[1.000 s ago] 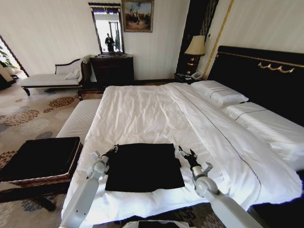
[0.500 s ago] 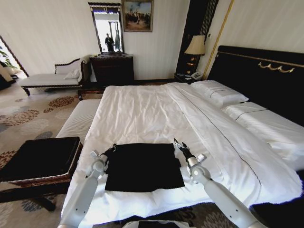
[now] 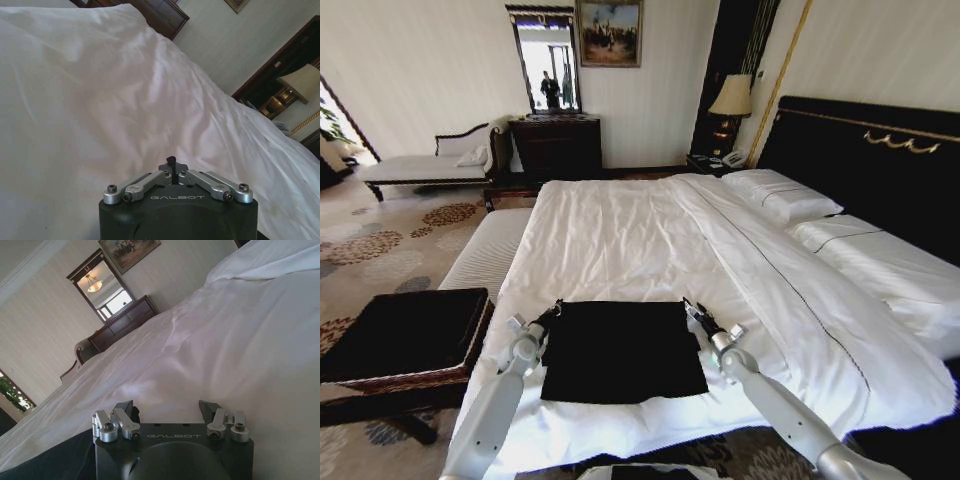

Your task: Fold the clothes on the bed and place them into the basket.

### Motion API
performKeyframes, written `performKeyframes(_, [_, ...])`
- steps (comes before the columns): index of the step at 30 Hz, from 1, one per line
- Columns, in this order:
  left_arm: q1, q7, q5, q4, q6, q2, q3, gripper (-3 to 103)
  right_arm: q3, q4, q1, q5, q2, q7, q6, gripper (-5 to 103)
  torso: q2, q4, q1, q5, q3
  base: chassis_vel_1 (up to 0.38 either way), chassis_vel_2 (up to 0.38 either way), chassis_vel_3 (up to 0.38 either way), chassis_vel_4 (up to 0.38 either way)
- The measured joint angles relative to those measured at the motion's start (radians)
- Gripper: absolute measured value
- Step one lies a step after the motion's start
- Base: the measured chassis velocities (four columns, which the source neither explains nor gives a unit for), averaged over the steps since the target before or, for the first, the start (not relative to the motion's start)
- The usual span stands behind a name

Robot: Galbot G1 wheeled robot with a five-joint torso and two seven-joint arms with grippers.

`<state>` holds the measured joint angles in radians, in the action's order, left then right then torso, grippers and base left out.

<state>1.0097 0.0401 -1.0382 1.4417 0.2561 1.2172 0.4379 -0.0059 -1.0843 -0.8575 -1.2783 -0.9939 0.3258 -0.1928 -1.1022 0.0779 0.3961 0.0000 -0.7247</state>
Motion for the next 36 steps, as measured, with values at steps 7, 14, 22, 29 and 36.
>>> performKeyframes(7, [0.003, 0.006, 0.006, 0.004, 0.002, 0.0, -0.003, 1, -0.001, 0.033, 0.021, -0.027, 0.0, 0.095, 0.017, 54, 0.0, -0.0002, 0.0, 0.0001, 0.0, 0.0, 0.0, 0.0, 0.0])
performKeyframes(14, [0.0, 0.008, 0.005, 0.004, 0.005, -0.005, -0.003, 1, -0.006, 0.005, 0.016, -0.029, -0.004, 0.104, 0.017, 43, 0.0, -0.0001, 0.0, 0.0, 0.0, 0.0, 0.0, 0.0, 0.0])
performKeyframes(22, [0.002, 0.009, 0.002, 0.004, 0.006, -0.006, -0.003, 1, -0.012, 0.015, 0.018, -0.018, -0.019, 0.103, 0.012, 63, 0.0, 0.0, 0.0, 0.0, 0.0, 0.0, 0.0, 0.0, 0.0])
performKeyframes(29, [0.001, 0.009, -0.001, 0.004, 0.007, -0.009, -0.002, 1, -0.017, 0.026, 0.02, -0.017, -0.027, 0.135, 0.012, 49, 0.0, 0.0, 0.0, -0.0002, 0.0, 0.0, 0.0, 0.0, 0.0])
performKeyframes(36, [-0.005, 0.009, -0.002, -0.004, 0.007, -0.009, -0.003, 1, -0.021, 0.028, 0.019, -0.008, -0.026, 0.153, 0.012, 17, 0.0, 0.0, 0.0, -0.0001, 0.0, 0.0, 0.0, 0.0, 0.0])
